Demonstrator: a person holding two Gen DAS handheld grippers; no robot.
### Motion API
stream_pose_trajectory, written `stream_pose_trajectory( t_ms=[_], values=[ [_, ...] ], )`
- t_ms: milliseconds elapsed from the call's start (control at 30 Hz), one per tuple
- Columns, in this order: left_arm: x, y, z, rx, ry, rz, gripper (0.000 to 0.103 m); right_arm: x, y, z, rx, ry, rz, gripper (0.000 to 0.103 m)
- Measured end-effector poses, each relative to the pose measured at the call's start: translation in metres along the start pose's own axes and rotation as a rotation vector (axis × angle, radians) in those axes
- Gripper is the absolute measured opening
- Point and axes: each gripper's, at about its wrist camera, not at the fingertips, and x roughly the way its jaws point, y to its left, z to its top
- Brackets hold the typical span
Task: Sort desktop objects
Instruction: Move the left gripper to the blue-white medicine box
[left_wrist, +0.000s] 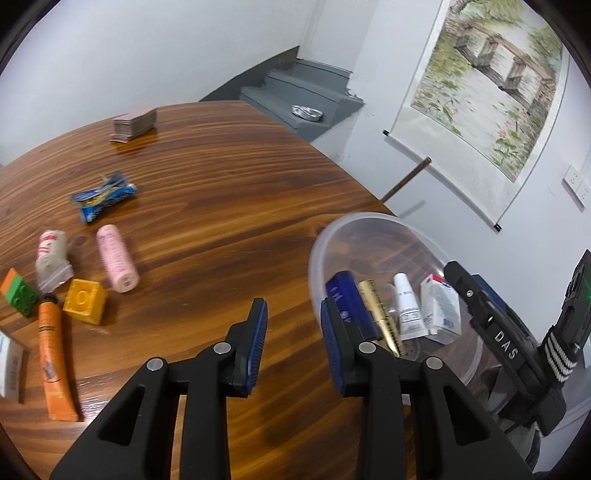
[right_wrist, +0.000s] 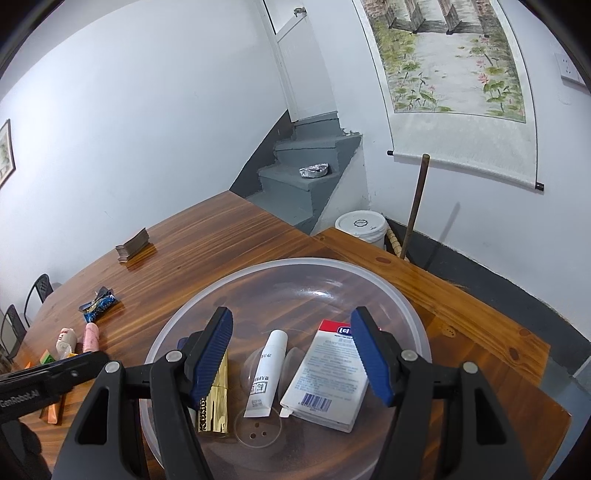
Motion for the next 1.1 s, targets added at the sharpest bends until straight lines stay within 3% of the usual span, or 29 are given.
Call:
stream_pose_trajectory(
  t_ms=[300,533,833,1100],
  values=[
    [-0.025,0.041,-0.007,-0.056,-0.035,0.051,0.033,-0.005,0.006,-0.001,-0.018,-0.023,-0.035,0.071],
    [-0.044,0.09,-0.015,-0.12,-0.06,0.156,0.033,-0.003,0.017,-0.004,-0.047,0.004,-0.039,0.071],
    [-0.061,0.152,-0.021,-0.211,-0.077,0.271,0.033,-0.009,0.067,-0.009,-0.133,0.056,0.103,0.072],
    [-0.08,0.218,-0.041,-0.42,-0.092,0.388,0.033,0.001,0.126,-0.017,-0.22,0.11,0.24,0.074]
  ],
)
